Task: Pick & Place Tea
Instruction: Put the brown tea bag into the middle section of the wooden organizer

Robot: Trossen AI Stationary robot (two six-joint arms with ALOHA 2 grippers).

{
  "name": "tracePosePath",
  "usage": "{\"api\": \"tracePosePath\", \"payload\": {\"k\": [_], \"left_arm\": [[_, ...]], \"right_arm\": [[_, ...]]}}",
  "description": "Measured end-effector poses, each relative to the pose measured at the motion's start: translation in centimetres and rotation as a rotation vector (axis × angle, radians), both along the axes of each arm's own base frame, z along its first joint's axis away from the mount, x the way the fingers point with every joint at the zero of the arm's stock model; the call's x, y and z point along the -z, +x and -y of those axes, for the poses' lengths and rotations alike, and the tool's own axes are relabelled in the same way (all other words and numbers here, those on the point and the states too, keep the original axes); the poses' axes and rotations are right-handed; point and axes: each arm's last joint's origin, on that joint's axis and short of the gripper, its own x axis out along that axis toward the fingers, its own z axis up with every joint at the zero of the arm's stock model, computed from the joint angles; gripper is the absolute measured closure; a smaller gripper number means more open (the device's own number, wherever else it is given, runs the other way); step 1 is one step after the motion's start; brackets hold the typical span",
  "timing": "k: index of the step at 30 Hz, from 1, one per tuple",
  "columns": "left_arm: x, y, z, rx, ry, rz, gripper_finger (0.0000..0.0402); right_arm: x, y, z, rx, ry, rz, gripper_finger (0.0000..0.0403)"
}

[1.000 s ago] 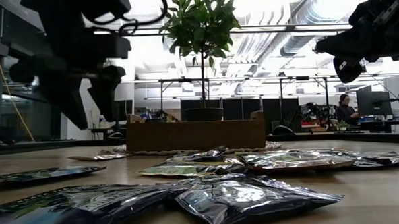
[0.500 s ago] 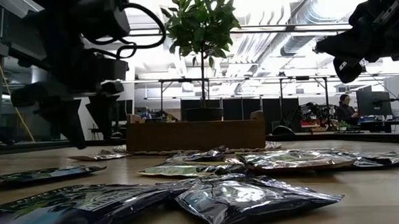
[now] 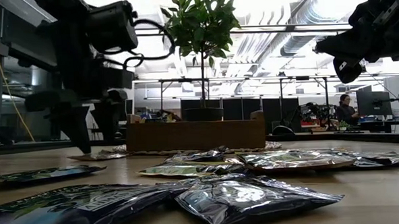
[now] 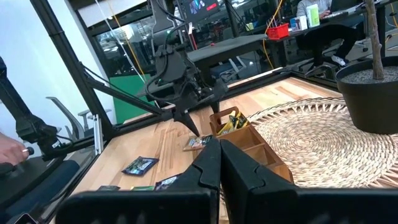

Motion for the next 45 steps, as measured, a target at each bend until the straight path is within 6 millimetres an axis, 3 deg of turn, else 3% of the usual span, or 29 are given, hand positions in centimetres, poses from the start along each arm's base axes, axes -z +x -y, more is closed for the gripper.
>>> {"api": "tracePosePath", "payload": {"k": [12,25,34,38,45], "left_arm": [[0.8,0.9,0.0,-0.041,-0.005,0.029,0.0090],[2.7,-0.8,1.7,-0.351,-0.238,0.014,0.0089],[3.1,-1.1,2.9,-0.336,-0.250,0.022,0.0091],[3.1,-1.1,3.0,-0.353,-0.255,0.029,0.0112],[3.1,-1.1,3.0,-0.404,-0.268,0.037,0.0186]], "right_arm": [[0.0,0.0,0.0,0.000,0.000,-0.001,0.0402],[0.0,0.0,0.0,0.000,0.000,0.000,0.0402],[0.0,0.0,0.0,0.000,0.000,0.000,0.0402],[0.0,0.0,0.0,0.000,0.000,-0.001,0.0402],[0.0,0.0,0.0,0.000,0.000,-0.001,0.0402]]}}
